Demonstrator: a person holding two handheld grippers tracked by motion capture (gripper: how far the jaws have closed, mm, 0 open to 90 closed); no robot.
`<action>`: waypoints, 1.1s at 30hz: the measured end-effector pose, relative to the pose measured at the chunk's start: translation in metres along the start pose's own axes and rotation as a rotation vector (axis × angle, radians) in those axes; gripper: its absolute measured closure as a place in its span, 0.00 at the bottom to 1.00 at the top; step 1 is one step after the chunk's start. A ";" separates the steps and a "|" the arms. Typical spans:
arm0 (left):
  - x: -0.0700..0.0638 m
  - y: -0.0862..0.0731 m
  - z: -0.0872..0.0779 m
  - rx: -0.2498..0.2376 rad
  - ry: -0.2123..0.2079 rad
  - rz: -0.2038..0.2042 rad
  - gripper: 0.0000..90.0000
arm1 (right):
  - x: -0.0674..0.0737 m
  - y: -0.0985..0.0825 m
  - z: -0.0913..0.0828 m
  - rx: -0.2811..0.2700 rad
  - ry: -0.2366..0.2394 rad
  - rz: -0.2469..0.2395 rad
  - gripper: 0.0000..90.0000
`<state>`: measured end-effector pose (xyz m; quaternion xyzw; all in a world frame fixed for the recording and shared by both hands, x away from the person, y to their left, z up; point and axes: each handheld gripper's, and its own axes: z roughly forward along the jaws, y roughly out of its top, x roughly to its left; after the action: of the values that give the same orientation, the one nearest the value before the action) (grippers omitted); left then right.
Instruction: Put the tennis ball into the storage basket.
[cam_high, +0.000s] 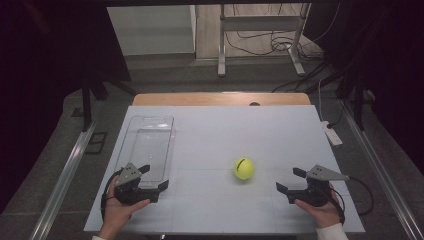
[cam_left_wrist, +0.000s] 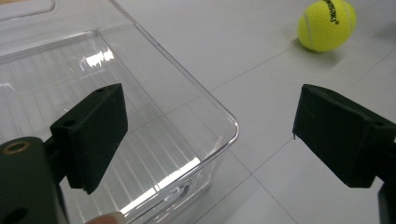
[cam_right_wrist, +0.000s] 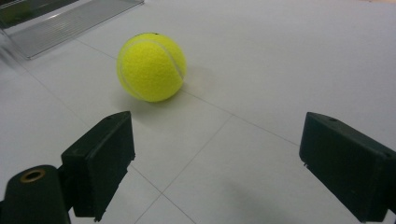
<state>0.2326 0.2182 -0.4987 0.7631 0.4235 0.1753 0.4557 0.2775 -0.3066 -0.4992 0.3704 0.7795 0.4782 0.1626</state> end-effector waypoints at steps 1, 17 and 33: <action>-0.001 0.001 0.000 0.000 -0.003 0.001 0.12 | 0.000 0.000 0.000 0.000 0.000 -0.001 0.12; -0.013 0.020 0.002 0.011 -0.038 0.010 0.11 | -0.001 -0.004 -0.003 0.010 0.002 0.001 0.12; -0.023 0.034 0.007 0.019 -0.065 0.030 0.11 | 0.000 -0.005 -0.002 0.016 -0.009 -0.002 0.12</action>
<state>0.2405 0.1877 -0.4709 0.7788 0.3986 0.1534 0.4593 0.2744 -0.3094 -0.5030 0.3733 0.7829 0.4701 0.1636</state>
